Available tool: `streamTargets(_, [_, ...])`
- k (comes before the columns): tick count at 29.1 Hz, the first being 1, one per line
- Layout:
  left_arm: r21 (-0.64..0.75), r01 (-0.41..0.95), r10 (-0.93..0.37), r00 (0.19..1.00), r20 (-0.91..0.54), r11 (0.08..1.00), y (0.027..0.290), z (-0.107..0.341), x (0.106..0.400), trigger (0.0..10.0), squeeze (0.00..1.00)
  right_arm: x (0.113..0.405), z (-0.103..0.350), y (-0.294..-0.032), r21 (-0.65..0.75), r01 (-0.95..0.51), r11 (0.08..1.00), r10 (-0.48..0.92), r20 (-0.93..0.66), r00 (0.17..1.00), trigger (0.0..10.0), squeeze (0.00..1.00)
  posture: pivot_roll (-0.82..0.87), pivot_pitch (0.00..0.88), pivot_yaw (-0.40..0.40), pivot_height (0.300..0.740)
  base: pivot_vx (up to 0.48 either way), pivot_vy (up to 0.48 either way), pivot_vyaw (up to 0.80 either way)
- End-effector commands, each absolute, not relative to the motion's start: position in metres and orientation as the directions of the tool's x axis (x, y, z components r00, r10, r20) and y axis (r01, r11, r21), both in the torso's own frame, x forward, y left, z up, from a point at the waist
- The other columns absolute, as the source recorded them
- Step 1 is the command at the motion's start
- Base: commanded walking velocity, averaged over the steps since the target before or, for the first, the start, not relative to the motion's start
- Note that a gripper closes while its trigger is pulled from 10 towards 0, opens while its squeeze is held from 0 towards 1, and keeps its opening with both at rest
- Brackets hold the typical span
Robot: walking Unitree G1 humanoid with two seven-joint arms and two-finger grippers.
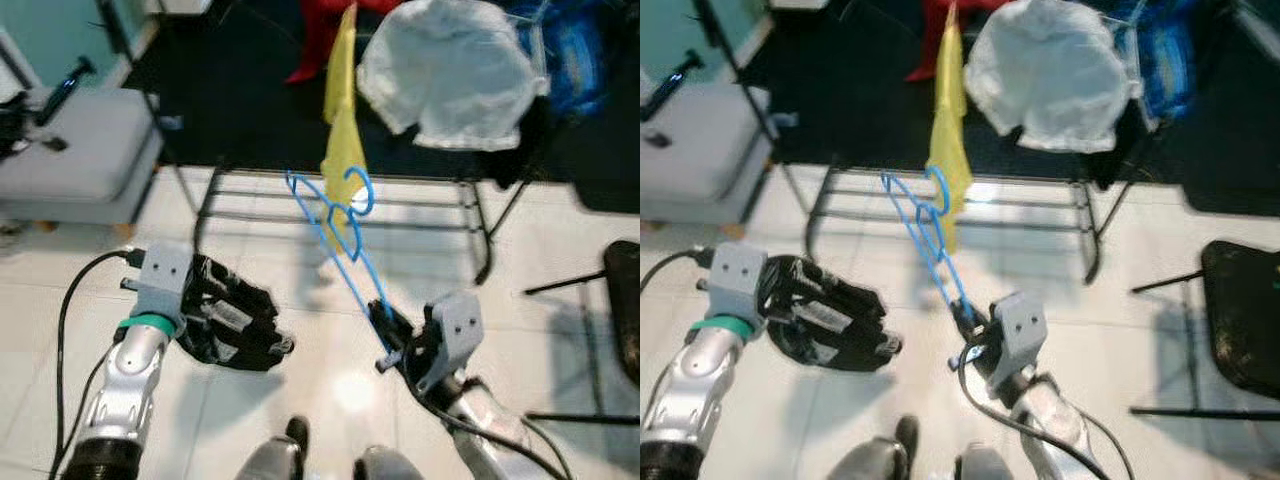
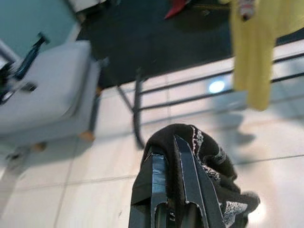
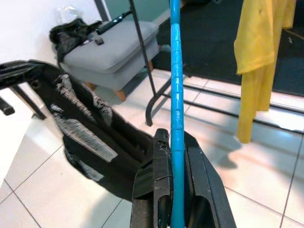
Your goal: Hang hanger
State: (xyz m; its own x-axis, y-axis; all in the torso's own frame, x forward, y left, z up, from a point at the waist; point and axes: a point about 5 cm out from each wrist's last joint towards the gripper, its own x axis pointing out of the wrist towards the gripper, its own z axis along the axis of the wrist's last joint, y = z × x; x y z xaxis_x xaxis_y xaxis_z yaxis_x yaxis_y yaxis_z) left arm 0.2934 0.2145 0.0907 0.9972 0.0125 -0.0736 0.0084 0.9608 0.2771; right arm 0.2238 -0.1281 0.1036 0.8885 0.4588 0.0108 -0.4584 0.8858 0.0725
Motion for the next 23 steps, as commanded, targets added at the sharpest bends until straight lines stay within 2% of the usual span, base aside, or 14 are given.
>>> streamTargets(1, [0.272, -0.007, 0.021, 0.999, -0.05, 0.962, 0.215, 0.095, 0.294, 10.0, 0.0, 0.222, 0.1, -0.129, 0.08, -0.448, 0.89, 0.45, -0.006, 0.893, 10.0, 0.0, -0.13, 0.075, 0.089, 0.74, 0.0, 0.0, 0.0])
streamTargets(21, [0.305, -0.02, 0.027, 0.999, -0.019, 0.952, 0.215, 0.098, 0.296, 10.0, 0.0, 0.233, 0.109, -0.127, 0.058, -0.45, 0.891, 0.449, 0.037, 0.893, 10.0, 0.0, -0.13, 0.066, 0.089, 0.74, 0.459, 0.0, 0.0])
streamTargets(23, [0.305, -0.019, 0.026, 0.999, -0.018, 0.952, 0.214, 0.098, 0.296, 10.0, 0.0, 0.233, 0.11, -0.127, 0.055, -0.451, 0.891, 0.45, 0.04, 0.892, 10.0, 0.0, -0.13, 0.066, 0.089, 0.74, 0.48, 0.0, 0.65])
